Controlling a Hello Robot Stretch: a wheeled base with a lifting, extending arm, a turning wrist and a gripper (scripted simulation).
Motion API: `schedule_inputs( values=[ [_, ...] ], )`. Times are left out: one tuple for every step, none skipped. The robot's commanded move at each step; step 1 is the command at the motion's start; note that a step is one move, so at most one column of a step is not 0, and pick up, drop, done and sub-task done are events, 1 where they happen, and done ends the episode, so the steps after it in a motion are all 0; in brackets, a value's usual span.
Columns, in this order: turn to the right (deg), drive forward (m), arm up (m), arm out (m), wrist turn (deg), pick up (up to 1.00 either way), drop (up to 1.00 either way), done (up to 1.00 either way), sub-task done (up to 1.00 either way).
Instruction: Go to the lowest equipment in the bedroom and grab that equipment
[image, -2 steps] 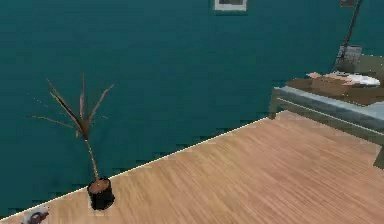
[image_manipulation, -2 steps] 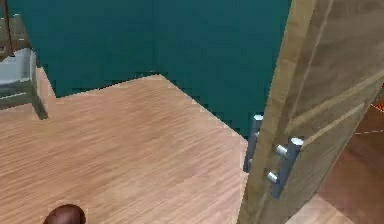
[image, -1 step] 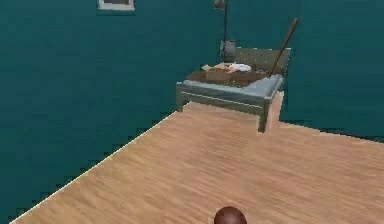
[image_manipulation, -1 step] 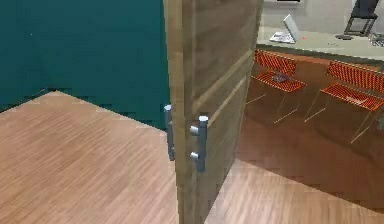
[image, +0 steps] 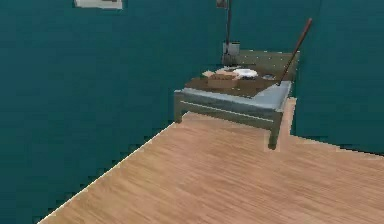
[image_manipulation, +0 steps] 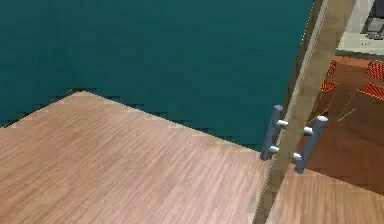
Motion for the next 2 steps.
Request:
schedule_inputs(
  values=[
    [-45.0,0.00,0.00,0.00,0.0,0.00,0.00,0.00,0.00],
    [-18.0,0.00,0.00,0.00,0.0,0.00,0.00,0.00,0.00]
  ],
)
